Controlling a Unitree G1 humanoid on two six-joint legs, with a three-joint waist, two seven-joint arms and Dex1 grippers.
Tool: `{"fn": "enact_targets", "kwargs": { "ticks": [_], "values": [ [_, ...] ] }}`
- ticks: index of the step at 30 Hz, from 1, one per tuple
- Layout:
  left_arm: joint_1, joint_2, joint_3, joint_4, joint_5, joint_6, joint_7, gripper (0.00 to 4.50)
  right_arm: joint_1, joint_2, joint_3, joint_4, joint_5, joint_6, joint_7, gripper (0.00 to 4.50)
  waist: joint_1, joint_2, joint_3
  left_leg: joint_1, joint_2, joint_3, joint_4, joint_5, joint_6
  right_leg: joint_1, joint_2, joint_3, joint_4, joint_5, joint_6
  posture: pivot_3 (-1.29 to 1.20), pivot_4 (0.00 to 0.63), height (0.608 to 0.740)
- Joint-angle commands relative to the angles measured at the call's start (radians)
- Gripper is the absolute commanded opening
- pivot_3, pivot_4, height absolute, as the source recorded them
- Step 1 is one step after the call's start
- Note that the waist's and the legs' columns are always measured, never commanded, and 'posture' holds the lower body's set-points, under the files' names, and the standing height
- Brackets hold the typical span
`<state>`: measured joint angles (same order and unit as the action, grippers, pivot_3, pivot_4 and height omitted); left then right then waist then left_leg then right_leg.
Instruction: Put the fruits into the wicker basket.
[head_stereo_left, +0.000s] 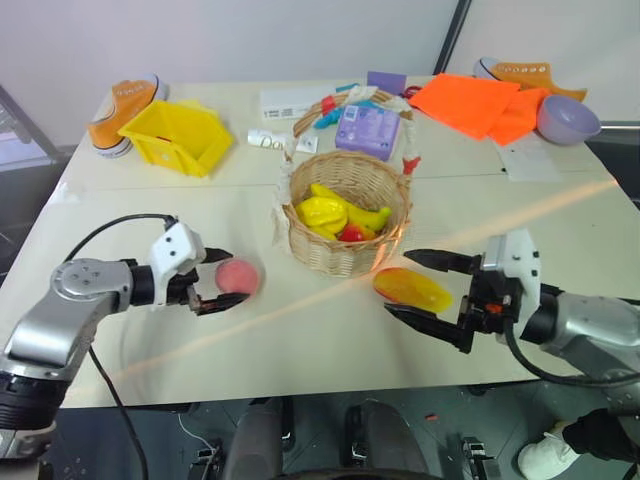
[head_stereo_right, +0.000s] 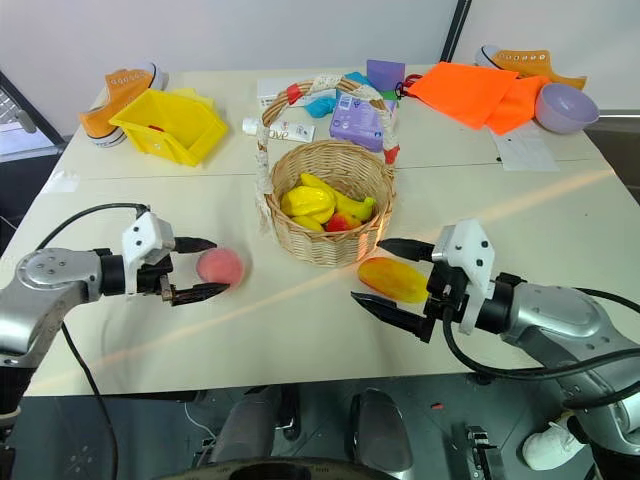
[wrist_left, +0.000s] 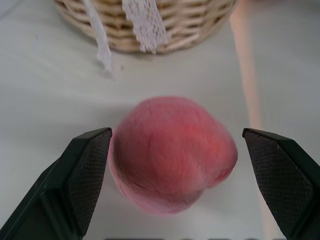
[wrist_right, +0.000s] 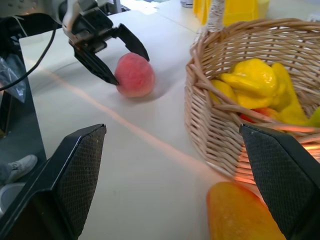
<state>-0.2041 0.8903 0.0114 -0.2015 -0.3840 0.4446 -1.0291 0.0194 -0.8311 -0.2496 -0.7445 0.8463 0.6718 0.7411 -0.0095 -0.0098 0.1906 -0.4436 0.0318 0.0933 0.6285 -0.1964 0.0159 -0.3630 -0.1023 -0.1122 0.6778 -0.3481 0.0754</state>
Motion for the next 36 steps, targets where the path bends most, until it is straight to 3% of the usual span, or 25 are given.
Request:
{"fn": "enact_targets", "kwargs": {
  "ticks": [1,3,5,9,12,14,19,24,26,28,36],
  "values": [
    [-0.017,-0.013,0.006,0.008,0.023,-0.027,0.015,3.98,-0.012,0.009,0.011,-0.034,-0.008,-0.024,-0.008,4.5,0.0,0.0,0.0,0.0,0.0,0.0,0.0,0.0,0.0,0.0,0.0,0.0,0.0,0.0,0.0,0.0,0.15,0.723],
    [-0.018,-0.019,0.013,0.014,0.022,-0.019,0.018,3.21,-0.015,0.01,0.016,-0.033,-0.011,-0.027,-0.009,4.5,0.0,0.0,0.0,0.0,0.0,0.0,0.0,0.0,0.0,0.0,0.0,0.0,0.0,0.0,0.0,0.0,0.15,0.723],
    [-0.008,-0.011,0.022,0.018,0.03,-0.031,0.012,2.76,-0.022,0.01,0.02,-0.031,-0.014,-0.03,-0.009,4.5,0.0,0.0,0.0,0.0,0.0,0.0,0.0,0.0,0.0,0.0,0.0,0.0,0.0,0.0,0.0,0.0,0.15,0.723],
    [0.005,-0.002,0.088,-0.022,-0.044,0.012,-0.009,2.75,-0.041,0.005,0.017,-0.02,-0.024,-0.034,-0.007,4.5,-0.002,0.0,0.0,0.0,0.0,0.0,0.0,0.0,0.0,0.0,0.0,0.0,0.0,0.0,0.0,0.0,0.15,0.723],
    [-0.101,-0.044,0.157,-0.105,-0.208,0.12,0.023,2.75,-0.059,-0.007,-0.015,0.012,-0.029,-0.044,0.003,4.5,0.004,-0.001,0.001,0.0,0.0,0.0,0.001,0.0,0.0,0.0,0.0,0.0,0.0,0.0,0.0,0.0,0.15,0.723],
    [-0.192,-0.093,0.137,-0.148,-0.257,0.173,0.073,2.75,-0.067,-0.012,-0.033,0.034,-0.031,-0.049,0.008,4.5,0.018,-0.002,0.001,0.0,0.0,-0.001,0.003,0.0,0.0,0.002,0.0,-0.001,0.0,0.0,0.0,0.0,0.15,0.723],
    [-0.421,-0.292,-0.075,-0.161,-0.121,0.189,0.254,2.75,-0.041,-0.018,-0.059,0.066,-0.064,-0.062,0.021,4.5,0.033,-0.002,0.001,0.001,-0.002,-0.001,0.004,-0.001,0.002,0.007,0.0,-0.001,-0.005,0.002,0.004,0.0,0.15,0.723],
    [-0.494,-0.406,-0.194,-0.1,-0.02,0.17,0.32,2.75,-0.006,-0.003,-0.073,0.042,-0.072,-0.064,0.0,4.5,0.021,-0.003,0.001,0.001,0.0,0.0,0.003,0.0,0.001,0.006,0.004,0.0,-0.006,0.003,0.005,0.0,0.15,0.723],
    [-0.51,-0.451,-0.21,-0.066,0.0,0.173,0.348,3.78,0.011,0.005,-0.074,0.031,-0.079,-0.066,-0.013,4.5,0.021,-0.003,0.001,0.001,0.0,0.0,0.003,0.001,0.001,0.006,0.005,0.0,-0.006,0.003,0.005,0.0,0.15,0.723],
    [-0.519,-0.469,-0.227,-0.039,0.038,0.152,0.361,4.41,0.029,0.012,-0.076,0.02,-0.085,-0.065,-0.026,4.5,0.022,-0.003,0.001,0.001,0.0,0.0,0.003,0.0,0.001,0.006,0.005,0.0,-0.005,0.003,0.005,0.0,0.15,0.723],
    [-0.453,-0.45,-0.14,-0.074,-0.044,0.104,0.251,4.41,0.089,-0.004,-0.011,0.072,-0.207,-0.07,-0.042,4.5,0.021,-0.003,0.001,0.001,0.0,0.0,0.004,0.0,0.001,0.007,0.004,0.0,-0.006,0.003,0.005,0.0,0.15,0.723]
  ]
}}
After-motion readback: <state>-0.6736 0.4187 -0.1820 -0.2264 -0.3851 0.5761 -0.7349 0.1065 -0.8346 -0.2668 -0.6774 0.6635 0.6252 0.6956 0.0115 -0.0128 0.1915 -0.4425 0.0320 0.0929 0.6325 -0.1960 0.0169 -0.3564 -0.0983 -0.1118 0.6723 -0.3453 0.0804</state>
